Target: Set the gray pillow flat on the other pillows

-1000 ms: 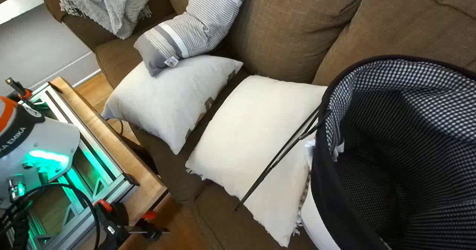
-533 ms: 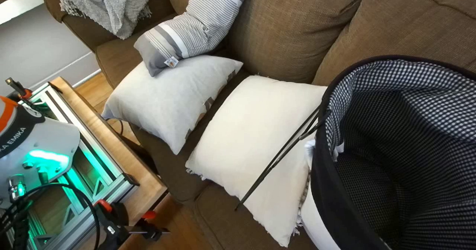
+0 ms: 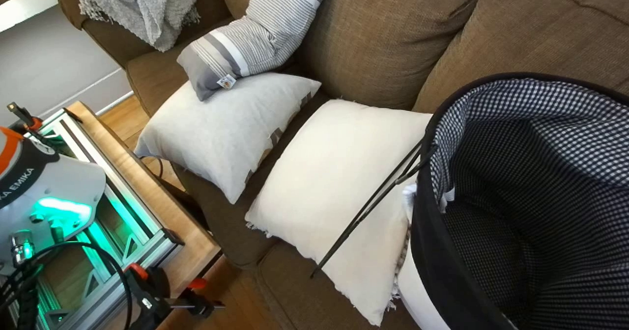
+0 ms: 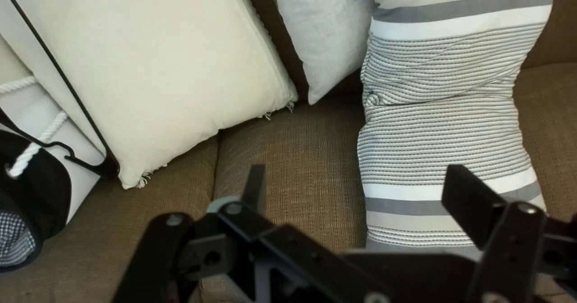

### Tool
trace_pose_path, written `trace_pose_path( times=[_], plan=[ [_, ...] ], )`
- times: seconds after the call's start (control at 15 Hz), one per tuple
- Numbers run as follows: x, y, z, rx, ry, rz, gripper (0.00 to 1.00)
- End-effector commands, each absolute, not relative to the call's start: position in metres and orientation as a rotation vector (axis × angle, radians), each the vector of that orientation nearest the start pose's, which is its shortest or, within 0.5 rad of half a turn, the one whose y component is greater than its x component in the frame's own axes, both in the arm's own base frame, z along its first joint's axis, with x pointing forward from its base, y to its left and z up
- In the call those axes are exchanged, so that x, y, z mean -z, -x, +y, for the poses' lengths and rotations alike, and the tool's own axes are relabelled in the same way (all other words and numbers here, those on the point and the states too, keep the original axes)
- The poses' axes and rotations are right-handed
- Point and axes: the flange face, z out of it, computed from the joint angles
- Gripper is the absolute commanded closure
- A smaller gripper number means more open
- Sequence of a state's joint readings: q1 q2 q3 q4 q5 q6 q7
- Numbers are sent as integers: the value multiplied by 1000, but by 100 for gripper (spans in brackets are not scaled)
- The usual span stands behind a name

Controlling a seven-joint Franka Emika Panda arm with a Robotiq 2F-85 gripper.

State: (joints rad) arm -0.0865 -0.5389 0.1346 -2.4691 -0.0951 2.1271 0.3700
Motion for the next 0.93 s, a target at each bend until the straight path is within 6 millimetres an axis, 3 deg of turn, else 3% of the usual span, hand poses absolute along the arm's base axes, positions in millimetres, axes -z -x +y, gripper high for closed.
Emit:
trace_pose_path(
  times=[0.0, 0.2, 0.27, 0.4, 0.87],
  plan=[
    [-514, -456, -41, 124, 3282, 292, 0],
    [-543, -486, -59, -4, 3408, 187, 0],
    [-530, -461, -56, 91, 3342, 252, 0],
    [-534, -472, -57, 84, 3349, 244, 0],
    [-531, -468, -55, 75, 3350, 239, 0]
  ],
)
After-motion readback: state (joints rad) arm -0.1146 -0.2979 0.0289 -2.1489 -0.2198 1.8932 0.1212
